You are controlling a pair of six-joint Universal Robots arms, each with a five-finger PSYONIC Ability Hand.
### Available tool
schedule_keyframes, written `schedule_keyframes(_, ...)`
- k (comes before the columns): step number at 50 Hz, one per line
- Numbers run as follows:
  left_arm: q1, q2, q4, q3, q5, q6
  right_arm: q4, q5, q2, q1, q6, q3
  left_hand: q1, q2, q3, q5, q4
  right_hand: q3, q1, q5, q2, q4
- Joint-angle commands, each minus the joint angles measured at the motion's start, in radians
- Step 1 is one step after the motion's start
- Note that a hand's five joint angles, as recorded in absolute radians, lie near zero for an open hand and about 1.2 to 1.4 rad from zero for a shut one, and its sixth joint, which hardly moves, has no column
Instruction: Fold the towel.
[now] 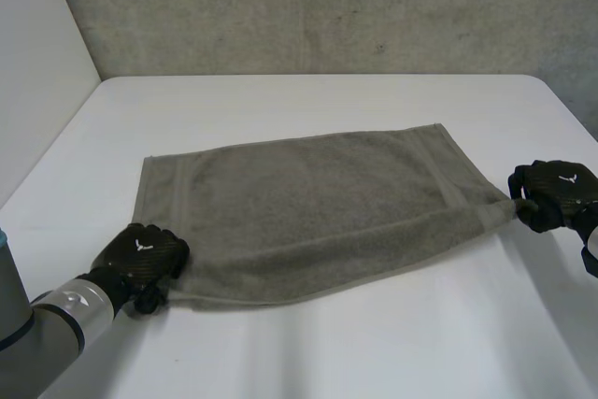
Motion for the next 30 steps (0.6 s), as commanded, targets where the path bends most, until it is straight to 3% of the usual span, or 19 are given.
schedule_keyframes(1, 0.000, -0.012, -0.006, 0.001, -0.001, -0.001, 0.001, 0.000, 0.001, 0.000, -0.009, 0.000, 0.303, 0.303, 0.300, 0.313, 0.300, 0.071, 0.075, 0.074, 0.100, 0.059)
schedule_keyframes(11, 0.003, 0.006, -0.017, -0.008, 0.034, -0.002, 0.001, 0.000, -0.001, -0.004, -0.009, 0.000, 0.305, 0.304, 0.302, 0.315, 0.301, 0.071, 0.075, 0.074, 0.100, 0.059)
schedule_keyframes(16, 0.026, 0.050, -0.072, -0.002, 0.170, -0.007, 0.011, 0.008, -0.007, -0.007, -0.009, -0.004, 0.305, 0.304, 0.302, 0.315, 0.301, 0.071, 0.075, 0.074, 0.100, 0.059)
schedule_keyframes(22, 0.094, 0.106, -0.105, 0.003, 0.193, -0.007, 0.044, 0.011, -0.090, -0.007, -0.006, -0.009, 0.305, 0.304, 0.302, 0.315, 0.301, 0.071, 0.075, 0.074, 0.100, 0.059)
schedule_keyframes(30, 0.127, 0.238, -0.113, -0.002, 0.216, -0.045, 0.331, -0.021, -0.269, -0.013, -0.101, -0.067, 0.305, 0.304, 0.302, 0.315, 0.301, 0.071, 0.075, 0.074, 0.100, 0.059)
